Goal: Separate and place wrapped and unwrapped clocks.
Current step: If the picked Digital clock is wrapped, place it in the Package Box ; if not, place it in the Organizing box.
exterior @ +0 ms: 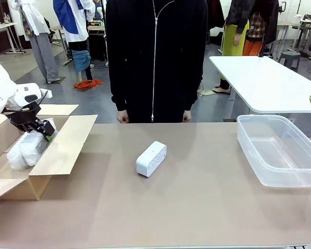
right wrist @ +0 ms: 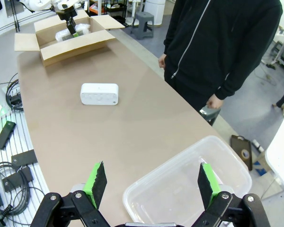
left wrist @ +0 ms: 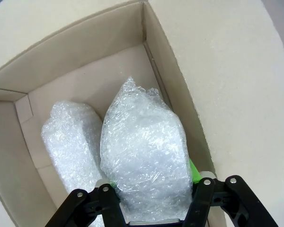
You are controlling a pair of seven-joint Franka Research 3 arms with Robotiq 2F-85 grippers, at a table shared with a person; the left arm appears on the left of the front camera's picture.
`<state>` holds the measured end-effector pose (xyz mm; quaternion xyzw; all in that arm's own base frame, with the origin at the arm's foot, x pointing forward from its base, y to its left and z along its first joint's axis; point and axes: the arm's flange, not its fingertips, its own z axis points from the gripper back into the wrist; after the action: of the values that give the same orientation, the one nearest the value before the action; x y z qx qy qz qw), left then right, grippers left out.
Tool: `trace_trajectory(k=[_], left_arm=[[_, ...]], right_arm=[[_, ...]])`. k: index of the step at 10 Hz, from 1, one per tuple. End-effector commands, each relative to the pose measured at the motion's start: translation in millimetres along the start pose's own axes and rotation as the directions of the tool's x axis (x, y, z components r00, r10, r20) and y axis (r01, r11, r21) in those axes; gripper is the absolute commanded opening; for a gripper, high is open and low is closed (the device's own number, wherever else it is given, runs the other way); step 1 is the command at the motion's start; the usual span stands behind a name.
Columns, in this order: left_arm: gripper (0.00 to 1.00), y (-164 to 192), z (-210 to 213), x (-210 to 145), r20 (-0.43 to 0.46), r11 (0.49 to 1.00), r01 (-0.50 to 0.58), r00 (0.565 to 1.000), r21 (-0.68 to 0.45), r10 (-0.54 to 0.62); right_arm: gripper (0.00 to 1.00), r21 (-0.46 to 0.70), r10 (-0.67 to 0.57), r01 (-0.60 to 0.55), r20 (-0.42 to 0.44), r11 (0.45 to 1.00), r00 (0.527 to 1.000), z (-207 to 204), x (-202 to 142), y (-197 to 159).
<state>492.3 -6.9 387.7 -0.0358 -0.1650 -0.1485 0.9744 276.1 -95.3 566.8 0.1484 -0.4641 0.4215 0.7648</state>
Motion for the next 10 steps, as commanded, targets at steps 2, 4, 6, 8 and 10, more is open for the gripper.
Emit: trace_trajectory(k=[2,4,6,8,10], left_arm=[[0.94,5,2,-1,-0.018,1.0,-0.007,1.0,-0.031,0.006],[1.0,4,3,-1,-0.019,0.999,-0.014,1.0,-0.033,0.013],[1.0,5,4,-2,-0.013,0.999,-0.018,1.0,-0.038,0.018],[1.0,5,6,-2,-0.011,0.999,-0.023,1.0,-0.045,0.022],[1.0,4,11,-4,-0.01,0.999,-0.023,1.0,-0.038,0.023]], right_arm=[[1.0,0.019,0.008,-0.008,0.024,1.0,1.0,-3,0,-1],[1.0,0.019,0.008,-0.008,0.024,1.0,1.0,-3,0,-1],[1.0,0.019,0.008,-0.008,0.024,1.0,1.0,-3,0,-1],[1.0,0.019,0.008,-0.008,0.024,1.0,1.0,-3,0,-1],[1.0,0.019,0.008,-0.008,0.024,1.0,1.0,-3,0,-1]])
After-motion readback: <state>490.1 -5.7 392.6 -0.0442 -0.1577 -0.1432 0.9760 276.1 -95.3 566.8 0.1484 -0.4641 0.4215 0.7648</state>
